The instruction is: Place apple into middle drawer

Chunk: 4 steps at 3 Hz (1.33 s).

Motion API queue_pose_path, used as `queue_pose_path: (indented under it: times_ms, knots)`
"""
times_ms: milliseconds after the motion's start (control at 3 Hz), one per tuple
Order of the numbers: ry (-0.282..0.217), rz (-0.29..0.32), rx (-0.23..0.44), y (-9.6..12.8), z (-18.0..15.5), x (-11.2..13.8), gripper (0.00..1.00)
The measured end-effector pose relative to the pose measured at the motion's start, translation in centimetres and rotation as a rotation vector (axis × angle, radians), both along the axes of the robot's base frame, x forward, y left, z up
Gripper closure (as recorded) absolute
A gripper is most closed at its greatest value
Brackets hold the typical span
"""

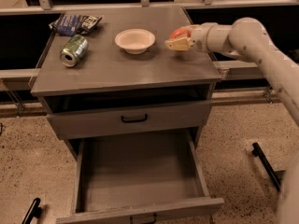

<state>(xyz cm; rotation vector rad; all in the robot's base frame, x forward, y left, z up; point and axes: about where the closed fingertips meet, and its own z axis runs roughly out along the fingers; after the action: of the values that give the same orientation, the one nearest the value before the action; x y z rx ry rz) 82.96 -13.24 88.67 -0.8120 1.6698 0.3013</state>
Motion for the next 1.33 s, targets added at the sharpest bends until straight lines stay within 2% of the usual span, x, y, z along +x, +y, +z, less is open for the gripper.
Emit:
queue_pose_path:
  times_ms: [333,667,1000,1333]
  knots:
    - [-0.079,0.078,0.091,-2.5,3.0,-4.6,1.0]
    - [-0.159,0.164,0.098,0.1,5.3,-6.4,1.0]
    - [-0.165,0.174,0.098,0.4,5.3,-6.5,1.0]
    - [-0.2,0.238,0.096,1.9,5.2,-7.7,1.0]
